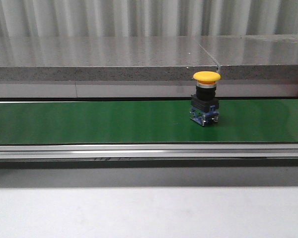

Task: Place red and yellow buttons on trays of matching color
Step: 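Move the right gripper back over the belt toward the yellow button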

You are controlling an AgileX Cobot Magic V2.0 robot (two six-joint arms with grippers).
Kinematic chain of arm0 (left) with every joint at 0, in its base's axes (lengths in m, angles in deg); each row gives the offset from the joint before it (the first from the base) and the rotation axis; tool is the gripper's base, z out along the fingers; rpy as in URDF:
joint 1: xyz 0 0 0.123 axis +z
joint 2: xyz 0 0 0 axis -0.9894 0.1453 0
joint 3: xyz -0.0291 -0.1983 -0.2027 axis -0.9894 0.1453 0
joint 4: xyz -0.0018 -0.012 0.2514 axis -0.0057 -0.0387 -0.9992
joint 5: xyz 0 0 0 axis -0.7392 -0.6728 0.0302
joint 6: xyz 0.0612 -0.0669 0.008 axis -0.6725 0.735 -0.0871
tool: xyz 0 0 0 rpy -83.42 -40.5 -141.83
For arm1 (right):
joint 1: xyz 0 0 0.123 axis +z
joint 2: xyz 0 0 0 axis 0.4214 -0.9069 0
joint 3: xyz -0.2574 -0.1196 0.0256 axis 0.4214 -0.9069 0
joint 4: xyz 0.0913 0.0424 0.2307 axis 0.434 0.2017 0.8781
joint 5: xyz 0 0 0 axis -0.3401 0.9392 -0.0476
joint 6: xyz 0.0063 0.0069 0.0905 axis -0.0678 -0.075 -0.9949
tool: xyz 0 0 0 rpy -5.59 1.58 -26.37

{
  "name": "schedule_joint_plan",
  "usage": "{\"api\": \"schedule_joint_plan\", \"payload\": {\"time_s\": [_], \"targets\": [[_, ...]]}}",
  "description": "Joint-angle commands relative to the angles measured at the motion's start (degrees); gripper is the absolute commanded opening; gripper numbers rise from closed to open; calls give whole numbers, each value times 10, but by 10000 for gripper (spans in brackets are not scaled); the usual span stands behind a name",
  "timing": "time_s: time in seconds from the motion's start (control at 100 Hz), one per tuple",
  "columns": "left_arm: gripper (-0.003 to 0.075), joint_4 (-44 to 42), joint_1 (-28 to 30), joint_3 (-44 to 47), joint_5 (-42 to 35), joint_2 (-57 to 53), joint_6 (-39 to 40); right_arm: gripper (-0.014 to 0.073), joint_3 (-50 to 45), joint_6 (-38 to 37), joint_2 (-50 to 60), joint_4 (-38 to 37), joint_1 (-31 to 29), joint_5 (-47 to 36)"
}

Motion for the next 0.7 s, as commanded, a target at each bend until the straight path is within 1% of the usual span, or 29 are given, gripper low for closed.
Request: {"api": "schedule_joint_plan", "payload": {"time_s": [0.0, 0.24, 0.41, 0.53, 0.69], "targets": [[-21, 9, -4, -16, -37, 0, 1, 480, 13, 25, 29, -4, 27, -5], [-21, 9, -4, -16, -37, 0, 1, 583, 13, 36, 31, -7, 133, 27], [-21, 9, -4, -16, -37, 0, 1, 583, 17, 40, 30, -5, 212, 51], [-21, 9, -4, -16, -37, 0, 1, 583, 35, 59, 23, 1, 261, 101], [-21, 9, -4, -16, -37, 0, 1, 582, 69, 105, -3, 6, 297, 169]]}}
